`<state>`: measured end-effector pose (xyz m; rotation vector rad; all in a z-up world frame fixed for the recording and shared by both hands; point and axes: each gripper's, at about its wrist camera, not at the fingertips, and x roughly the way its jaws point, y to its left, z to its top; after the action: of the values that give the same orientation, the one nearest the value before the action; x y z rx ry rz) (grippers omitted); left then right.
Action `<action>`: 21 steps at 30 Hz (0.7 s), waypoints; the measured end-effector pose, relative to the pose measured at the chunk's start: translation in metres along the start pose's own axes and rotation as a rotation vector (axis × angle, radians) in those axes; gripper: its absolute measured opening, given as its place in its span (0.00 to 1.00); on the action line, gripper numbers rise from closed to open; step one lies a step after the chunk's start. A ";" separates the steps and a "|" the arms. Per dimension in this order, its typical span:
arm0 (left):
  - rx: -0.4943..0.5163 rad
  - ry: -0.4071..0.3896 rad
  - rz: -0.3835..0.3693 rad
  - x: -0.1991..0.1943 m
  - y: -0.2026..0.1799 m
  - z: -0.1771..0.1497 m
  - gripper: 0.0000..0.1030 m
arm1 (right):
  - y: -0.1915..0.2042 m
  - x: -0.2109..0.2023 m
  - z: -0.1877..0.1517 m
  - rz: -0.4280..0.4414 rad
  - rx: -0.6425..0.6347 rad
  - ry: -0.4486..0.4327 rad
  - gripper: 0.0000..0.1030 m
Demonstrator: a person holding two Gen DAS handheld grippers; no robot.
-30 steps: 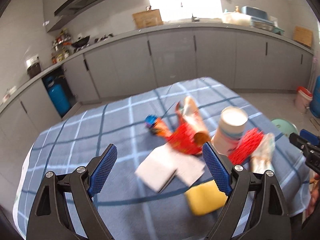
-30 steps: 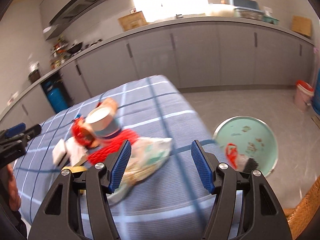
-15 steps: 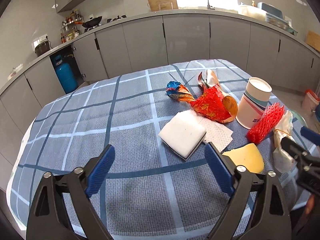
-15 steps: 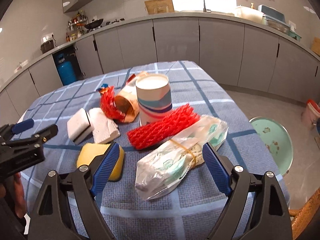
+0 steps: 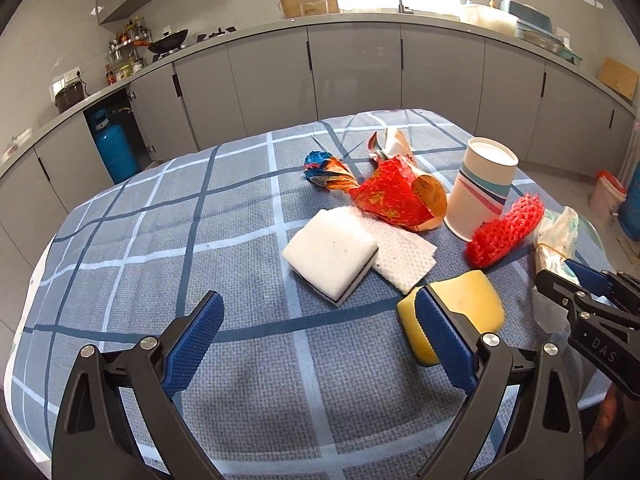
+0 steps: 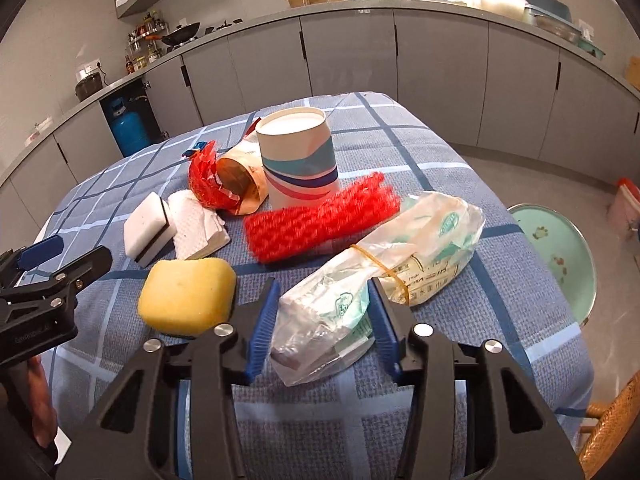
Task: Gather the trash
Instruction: 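Grasp the yellow sponge with the left tool while the right tool approaches the clear wrapped bag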
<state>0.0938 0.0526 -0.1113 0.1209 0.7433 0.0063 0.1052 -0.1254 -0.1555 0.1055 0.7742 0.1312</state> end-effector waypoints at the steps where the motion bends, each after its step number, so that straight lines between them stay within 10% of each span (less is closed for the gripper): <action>1: 0.004 0.001 -0.003 0.000 -0.002 -0.001 0.92 | 0.000 -0.002 -0.002 0.004 0.000 -0.003 0.38; 21: 0.034 0.103 -0.145 0.025 -0.065 -0.001 0.96 | -0.033 -0.034 -0.033 -0.027 0.045 -0.069 0.33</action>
<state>0.1093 -0.0106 -0.1367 0.0992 0.8544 -0.1390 0.0603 -0.1619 -0.1602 0.1417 0.7100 0.0838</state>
